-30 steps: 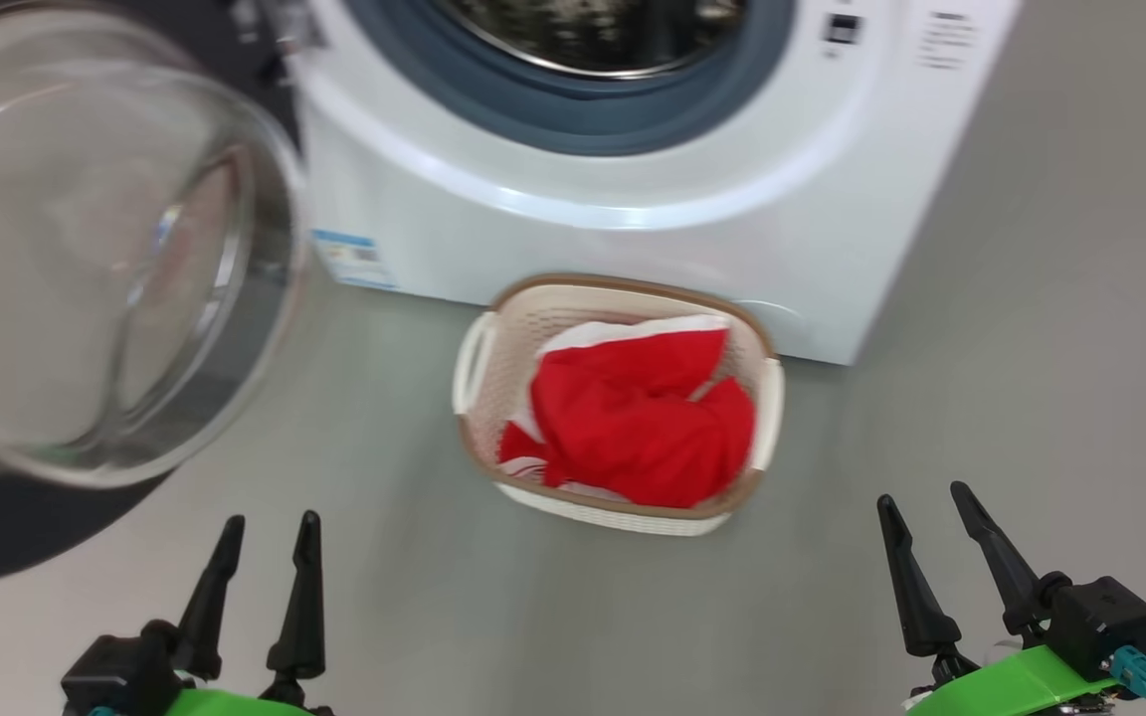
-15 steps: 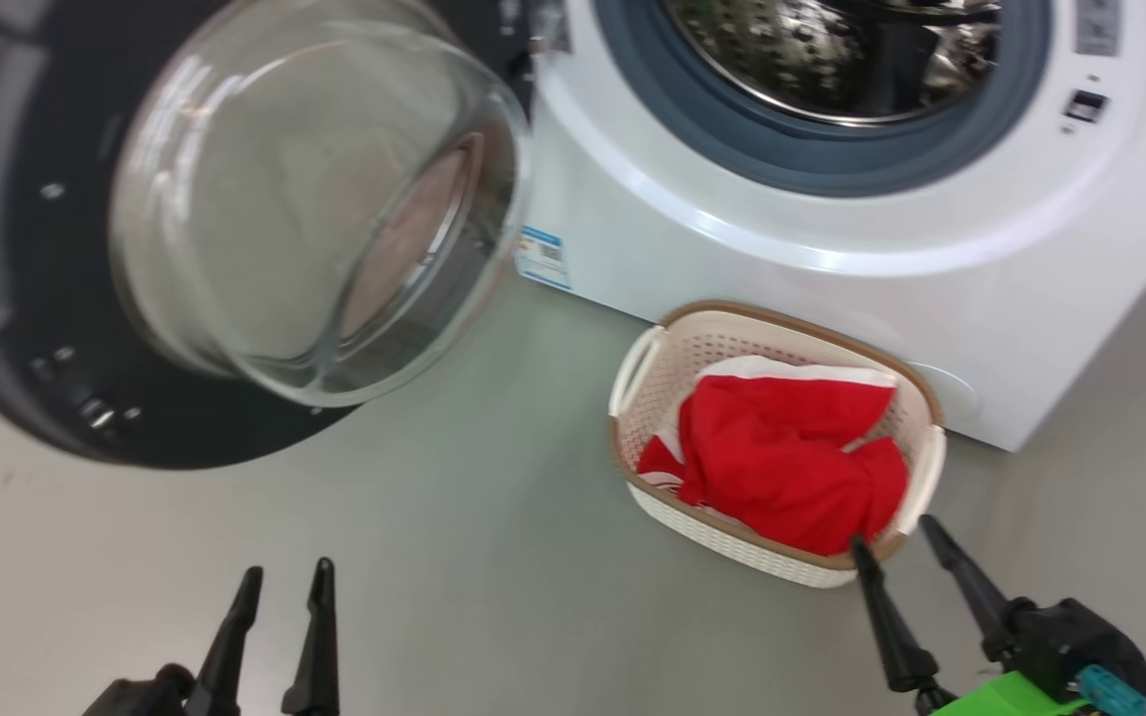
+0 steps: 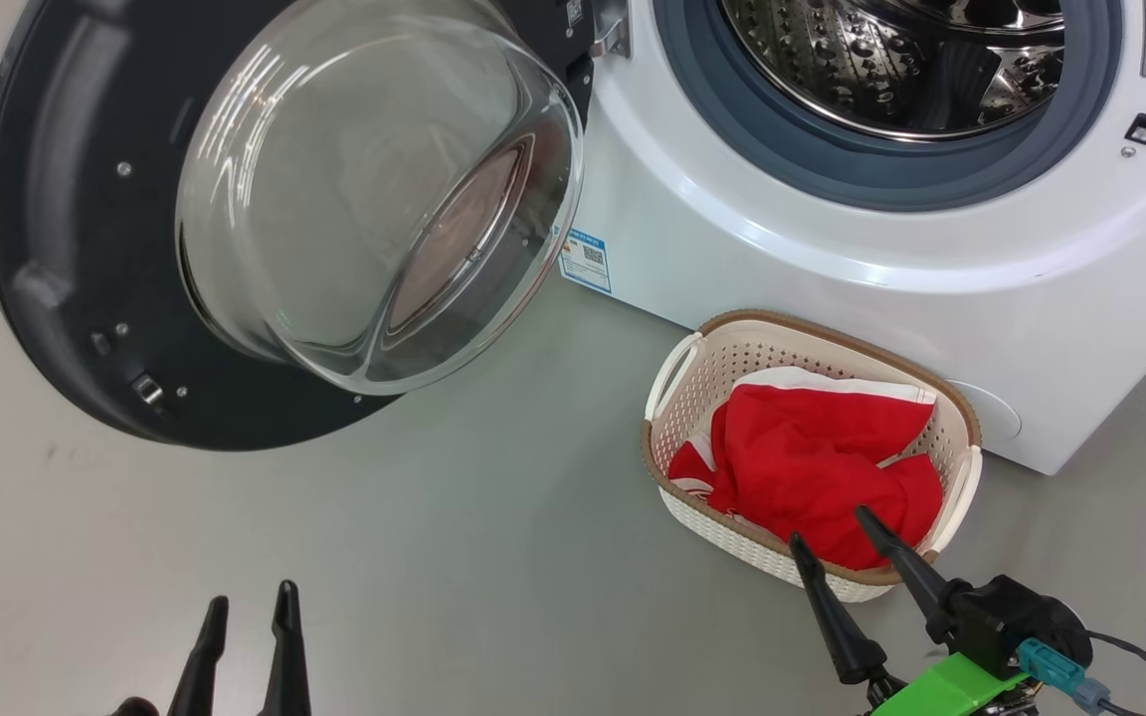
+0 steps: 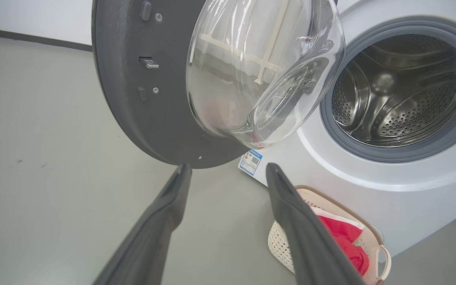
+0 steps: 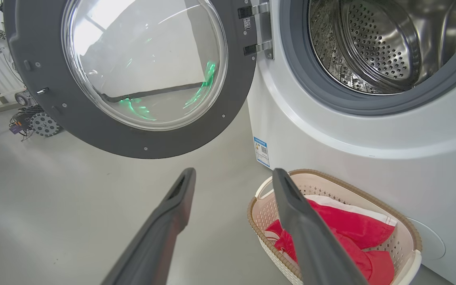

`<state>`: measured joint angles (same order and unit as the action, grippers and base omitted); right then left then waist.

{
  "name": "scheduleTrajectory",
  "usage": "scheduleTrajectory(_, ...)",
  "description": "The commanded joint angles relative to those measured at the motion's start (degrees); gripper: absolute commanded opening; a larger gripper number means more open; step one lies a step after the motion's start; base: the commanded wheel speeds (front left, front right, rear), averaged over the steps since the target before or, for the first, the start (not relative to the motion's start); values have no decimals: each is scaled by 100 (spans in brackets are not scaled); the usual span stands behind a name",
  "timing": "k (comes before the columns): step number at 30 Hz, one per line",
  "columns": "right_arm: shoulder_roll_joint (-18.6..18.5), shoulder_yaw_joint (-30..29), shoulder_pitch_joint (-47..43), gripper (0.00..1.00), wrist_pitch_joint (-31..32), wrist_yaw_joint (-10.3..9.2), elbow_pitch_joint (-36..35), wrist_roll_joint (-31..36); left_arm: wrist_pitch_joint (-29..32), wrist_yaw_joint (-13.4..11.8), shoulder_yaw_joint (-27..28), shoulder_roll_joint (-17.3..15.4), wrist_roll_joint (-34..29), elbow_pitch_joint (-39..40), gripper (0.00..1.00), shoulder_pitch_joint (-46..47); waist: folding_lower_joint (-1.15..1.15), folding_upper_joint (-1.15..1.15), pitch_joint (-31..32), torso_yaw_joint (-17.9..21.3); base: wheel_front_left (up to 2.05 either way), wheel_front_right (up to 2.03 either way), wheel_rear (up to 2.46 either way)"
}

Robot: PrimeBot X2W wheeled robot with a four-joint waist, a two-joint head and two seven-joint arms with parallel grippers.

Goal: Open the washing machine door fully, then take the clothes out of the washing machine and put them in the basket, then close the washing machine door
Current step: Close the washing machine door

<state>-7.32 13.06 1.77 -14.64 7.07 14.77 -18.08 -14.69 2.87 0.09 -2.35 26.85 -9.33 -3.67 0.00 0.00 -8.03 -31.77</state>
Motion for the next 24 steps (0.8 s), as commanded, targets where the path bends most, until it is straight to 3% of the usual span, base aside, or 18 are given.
scheduleTrajectory(1,-65,150,210,100,-36,42,-112,-71,-31,-49,203,-54,63,174,100,33,0,0,3,2,-4,-4,-4)
scheduleTrajectory(7,-76,137,187,100,-36,42,-123,-97,-31,-35,194,-53,113,209,100,21,0,0,24,11,-1,-1,-1)
scheduleTrajectory(11,-57,73,157,100,-36,42,-143,-78,-31,60,202,-53,131,281,0,96,0,0,26,17,0,0,0)
scheduleTrajectory(16,-33,-22,105,100,-36,42,-206,-30,-31,212,471,-53,87,549,0,384,0,0,-15,25,0,0,0)
scheduleTrajectory(24,-27,-214,67,100,-36,42,-307,63,-31,448,1695,-73,-337,1025,0,1656,0,0,-135,55,0,0,0)
